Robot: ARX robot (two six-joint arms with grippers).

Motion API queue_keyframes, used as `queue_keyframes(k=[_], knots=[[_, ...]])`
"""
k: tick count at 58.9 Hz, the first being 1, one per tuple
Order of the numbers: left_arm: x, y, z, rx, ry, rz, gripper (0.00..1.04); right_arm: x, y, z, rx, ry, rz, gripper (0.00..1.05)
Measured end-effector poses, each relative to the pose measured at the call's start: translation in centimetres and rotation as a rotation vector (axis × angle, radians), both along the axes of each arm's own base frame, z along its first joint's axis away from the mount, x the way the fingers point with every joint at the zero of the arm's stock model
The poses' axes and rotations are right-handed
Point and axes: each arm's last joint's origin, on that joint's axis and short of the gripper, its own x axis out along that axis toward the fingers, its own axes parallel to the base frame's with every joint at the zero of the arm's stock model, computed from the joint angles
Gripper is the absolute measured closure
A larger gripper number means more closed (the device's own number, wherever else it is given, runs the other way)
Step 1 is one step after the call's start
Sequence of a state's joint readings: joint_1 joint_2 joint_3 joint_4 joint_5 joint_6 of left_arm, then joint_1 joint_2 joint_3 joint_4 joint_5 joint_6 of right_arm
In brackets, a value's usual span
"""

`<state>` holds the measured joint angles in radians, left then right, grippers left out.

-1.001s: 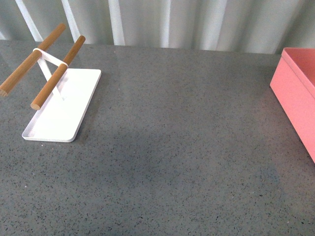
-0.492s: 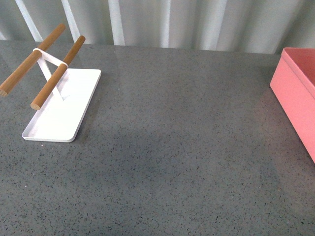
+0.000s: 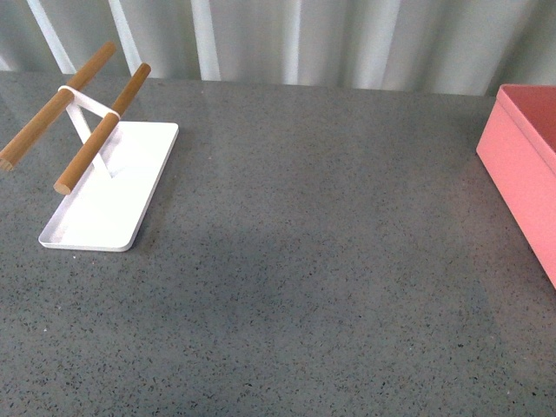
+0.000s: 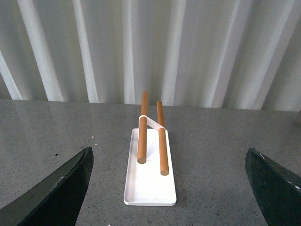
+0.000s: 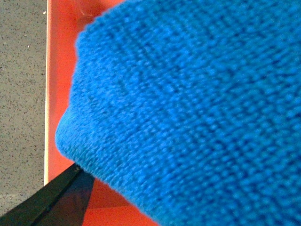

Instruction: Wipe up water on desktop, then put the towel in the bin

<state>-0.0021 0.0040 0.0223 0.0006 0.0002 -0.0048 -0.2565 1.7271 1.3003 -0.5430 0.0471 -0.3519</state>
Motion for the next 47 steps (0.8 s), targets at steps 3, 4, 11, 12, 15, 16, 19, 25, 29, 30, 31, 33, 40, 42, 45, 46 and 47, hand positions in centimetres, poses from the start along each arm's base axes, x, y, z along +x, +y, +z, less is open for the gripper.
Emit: queue_keyframes(k=[3, 4, 11, 12, 15, 16, 19, 25, 29, 30, 31, 33, 40, 42, 45, 46, 47], knots=[[0.00, 0.00, 0.00, 0.000, 0.000, 0.000, 0.07, 0.00, 0.00, 0.00, 0.000, 0.000, 0.000, 0.06], [0.00, 0.00, 0.00, 0.000, 0.000, 0.000, 0.07, 0.00, 0.00, 0.00, 0.000, 0.000, 0.000, 0.07], [0.00, 0.00, 0.00, 0.000, 0.000, 0.000, 0.07, 0.00, 0.00, 0.00, 0.000, 0.000, 0.000, 0.07], [0.00, 0.00, 0.00, 0.000, 0.000, 0.000, 0.07, 0.00, 0.00, 0.00, 0.000, 0.000, 0.000, 0.07], [0.00, 0.00, 0.00, 0.000, 0.000, 0.000, 0.07, 0.00, 0.00, 0.00, 0.000, 0.000, 0.000, 0.07], [0.00, 0.00, 0.00, 0.000, 0.000, 0.000, 0.07, 0.00, 0.00, 0.00, 0.000, 0.000, 0.000, 0.07], [0.00, 0.00, 0.00, 0.000, 0.000, 0.000, 0.07, 0.00, 0.00, 0.00, 0.000, 0.000, 0.000, 0.07], [0.00, 0.00, 0.00, 0.000, 0.000, 0.000, 0.07, 0.00, 0.00, -0.01, 0.000, 0.000, 0.000, 0.07], [0.00, 0.00, 0.00, 0.000, 0.000, 0.000, 0.07, 0.00, 0.00, -0.01, 0.000, 0.000, 0.000, 0.07], [0.00, 0.00, 0.00, 0.000, 0.000, 0.000, 0.07, 0.00, 0.00, 0.00, 0.000, 0.000, 0.000, 0.07], [0.00, 0.00, 0.00, 0.000, 0.000, 0.000, 0.07, 0.00, 0.00, -0.01, 0.000, 0.000, 0.000, 0.07], [0.00, 0.00, 0.00, 0.000, 0.000, 0.000, 0.07, 0.00, 0.00, -0.01, 0.000, 0.000, 0.000, 0.07], [0.00, 0.00, 0.00, 0.000, 0.000, 0.000, 0.07, -0.08, -0.04, 0.04, -0.005, 0.083, -0.094, 0.07], [0.00, 0.00, 0.00, 0.000, 0.000, 0.000, 0.07, -0.18, -0.05, -0.10, 0.001, 0.102, -0.122, 0.07], [-0.01, 0.00, 0.01, 0.000, -0.001, 0.001, 0.07, -0.20, -0.07, -0.32, 0.014, 0.111, -0.144, 0.07], [0.00, 0.00, 0.00, 0.000, 0.000, 0.001, 0.07, -0.19, -0.07, -0.40, 0.017, 0.114, -0.150, 0.07], [0.00, 0.00, 0.00, 0.000, 0.000, 0.000, 0.07, -0.21, -0.07, -0.44, 0.020, 0.116, -0.157, 0.07]])
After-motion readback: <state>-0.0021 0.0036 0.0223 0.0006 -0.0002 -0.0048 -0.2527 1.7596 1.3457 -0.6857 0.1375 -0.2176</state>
